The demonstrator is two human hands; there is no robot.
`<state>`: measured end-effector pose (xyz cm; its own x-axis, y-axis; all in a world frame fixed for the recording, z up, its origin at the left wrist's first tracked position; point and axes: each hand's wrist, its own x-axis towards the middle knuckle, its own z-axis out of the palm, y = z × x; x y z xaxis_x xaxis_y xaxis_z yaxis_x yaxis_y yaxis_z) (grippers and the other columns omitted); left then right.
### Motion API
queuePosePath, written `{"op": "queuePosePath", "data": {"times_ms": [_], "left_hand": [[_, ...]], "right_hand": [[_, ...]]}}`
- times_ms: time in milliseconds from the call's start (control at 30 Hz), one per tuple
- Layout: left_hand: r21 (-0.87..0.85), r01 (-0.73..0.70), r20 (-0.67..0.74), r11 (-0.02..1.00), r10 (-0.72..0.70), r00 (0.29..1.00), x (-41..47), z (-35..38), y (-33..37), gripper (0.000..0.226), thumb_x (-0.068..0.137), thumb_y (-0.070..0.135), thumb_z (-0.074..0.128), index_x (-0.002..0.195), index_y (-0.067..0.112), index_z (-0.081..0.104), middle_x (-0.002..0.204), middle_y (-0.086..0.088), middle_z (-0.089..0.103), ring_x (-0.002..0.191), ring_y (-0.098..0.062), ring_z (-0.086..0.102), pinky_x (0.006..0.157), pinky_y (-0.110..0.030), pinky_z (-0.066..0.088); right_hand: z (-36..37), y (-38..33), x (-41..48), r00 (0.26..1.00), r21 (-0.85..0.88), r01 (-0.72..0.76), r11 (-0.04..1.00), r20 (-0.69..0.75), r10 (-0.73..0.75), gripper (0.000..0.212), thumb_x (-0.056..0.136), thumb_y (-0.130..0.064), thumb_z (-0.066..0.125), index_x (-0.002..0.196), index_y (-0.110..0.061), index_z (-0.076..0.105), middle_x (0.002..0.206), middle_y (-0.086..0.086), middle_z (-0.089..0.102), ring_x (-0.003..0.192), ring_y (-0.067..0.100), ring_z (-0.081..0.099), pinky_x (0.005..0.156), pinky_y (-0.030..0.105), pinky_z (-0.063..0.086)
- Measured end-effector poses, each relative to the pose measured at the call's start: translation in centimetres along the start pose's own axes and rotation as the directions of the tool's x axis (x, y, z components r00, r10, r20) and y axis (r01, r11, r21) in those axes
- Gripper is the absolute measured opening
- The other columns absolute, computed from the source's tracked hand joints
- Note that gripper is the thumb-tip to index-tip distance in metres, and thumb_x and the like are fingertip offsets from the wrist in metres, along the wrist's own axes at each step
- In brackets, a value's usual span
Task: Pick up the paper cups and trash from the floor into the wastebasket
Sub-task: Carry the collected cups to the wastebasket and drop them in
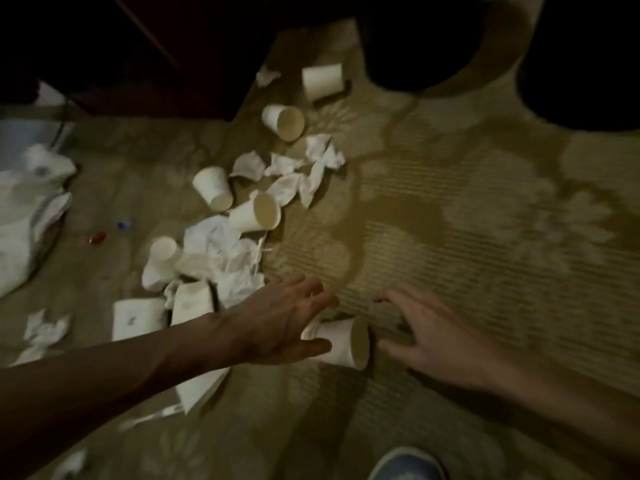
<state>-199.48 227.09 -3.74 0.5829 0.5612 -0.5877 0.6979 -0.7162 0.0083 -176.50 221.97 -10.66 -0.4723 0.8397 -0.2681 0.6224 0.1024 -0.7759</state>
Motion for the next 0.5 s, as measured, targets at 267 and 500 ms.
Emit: {"op": "queuePosePath", "data": {"times_ms": [267,500], "left_hand": [[-0.367,0.166,0.113,0.916,-0.133,0.985,-0.6,8.4,0.2,0.096,0.075,0.061,0.074,0.150,0.025,0.027,0.145,0.001,0.037,0.126,-0.018,0.041,0.102,-0.037,0.042],[-0.573,0.133,0.069,0.809,-0.114,0.991,1.7,8.2,1.2,0.080,0.064,0.054,0.085,0.131,0.024,0.054,0.121,0.004,0.059,0.106,-0.014,0.056,0.088,-0.040,0.052]], "right_hand": [[6.1,0.5,1.5,0.998,0.012,-0.009,1.000,0.058,0.008,0.096,0.076,-0.059,0.073,0.152,-0.028,0.022,0.155,-0.007,0.029,0.138,0.013,0.028,0.111,0.031,0.027],[5.6,1.9,1.0,0.999,0.251,-0.013,0.968,0.053,0.000,0.062,0.075,-0.053,0.077,0.129,-0.045,0.046,0.122,-0.024,0.051,0.111,-0.004,0.047,0.088,0.017,0.040]]}}
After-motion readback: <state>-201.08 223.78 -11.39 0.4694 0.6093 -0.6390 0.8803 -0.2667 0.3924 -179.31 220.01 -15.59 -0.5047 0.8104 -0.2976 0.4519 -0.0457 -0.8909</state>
